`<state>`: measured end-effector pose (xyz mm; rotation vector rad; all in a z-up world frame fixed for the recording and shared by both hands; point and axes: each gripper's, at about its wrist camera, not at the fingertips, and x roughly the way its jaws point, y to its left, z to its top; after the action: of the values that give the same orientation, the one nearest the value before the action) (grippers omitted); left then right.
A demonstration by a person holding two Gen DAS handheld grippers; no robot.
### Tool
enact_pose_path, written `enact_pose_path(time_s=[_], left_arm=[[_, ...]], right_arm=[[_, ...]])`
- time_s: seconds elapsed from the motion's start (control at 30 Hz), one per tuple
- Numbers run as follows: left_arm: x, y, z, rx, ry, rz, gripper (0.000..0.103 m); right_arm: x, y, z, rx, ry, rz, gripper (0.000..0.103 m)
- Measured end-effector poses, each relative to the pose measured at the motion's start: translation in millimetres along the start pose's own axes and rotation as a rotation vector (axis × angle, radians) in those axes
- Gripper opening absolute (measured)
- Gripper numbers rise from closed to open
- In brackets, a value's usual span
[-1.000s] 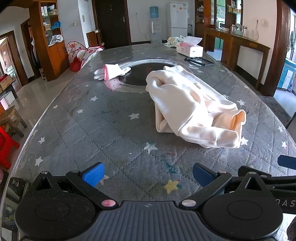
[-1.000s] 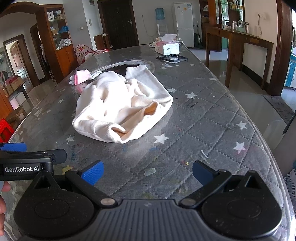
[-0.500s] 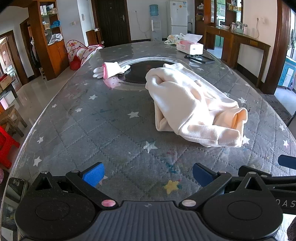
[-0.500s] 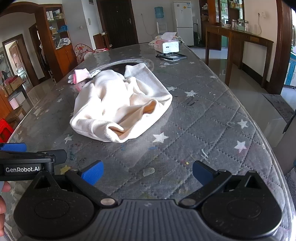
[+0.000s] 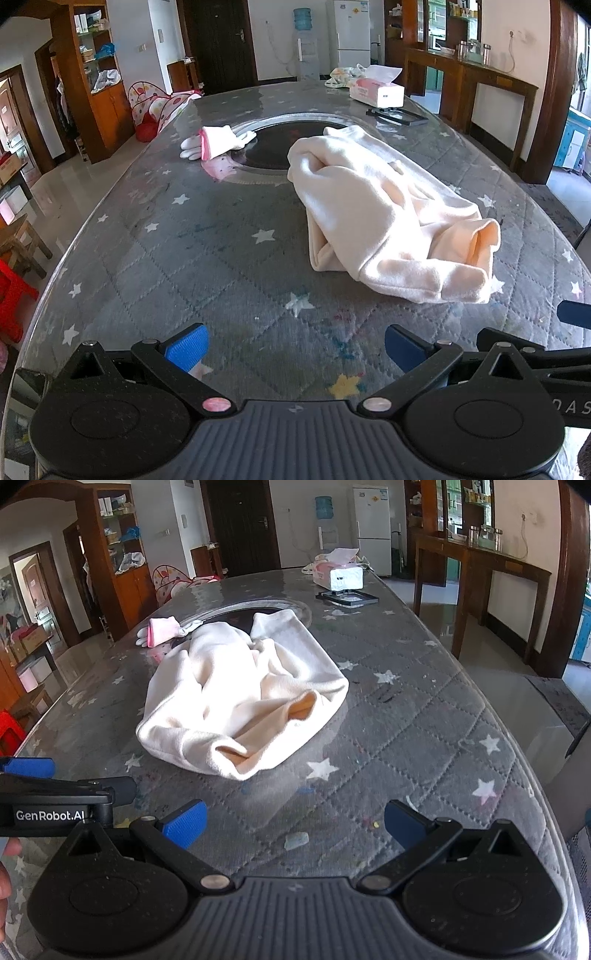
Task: Fold clothes
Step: 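Move both grippers toward the crumpled cream sweatshirt on the table, then grasp the sweatshirt edge with the left gripper while the right gripper grasps another edge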
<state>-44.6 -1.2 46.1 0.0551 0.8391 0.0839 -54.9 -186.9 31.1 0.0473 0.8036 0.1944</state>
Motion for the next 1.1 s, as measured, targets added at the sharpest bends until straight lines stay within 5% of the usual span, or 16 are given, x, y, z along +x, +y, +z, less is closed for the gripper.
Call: enact_pose_path(time_s=[0.6,1.1], left_arm=[[15.3,22.8,30.6,-0.039,-0.013,-0.052,0.103],[36.1,38.0,79.6,-0.068,-0.074,-0.110,0.102]], right_arm=[[7.6,0.7,30.8,-0.043,-0.025,0.048,0.102],[41.9,-23.1,75.5,-0.030,-0.022,0.027,0.082]])
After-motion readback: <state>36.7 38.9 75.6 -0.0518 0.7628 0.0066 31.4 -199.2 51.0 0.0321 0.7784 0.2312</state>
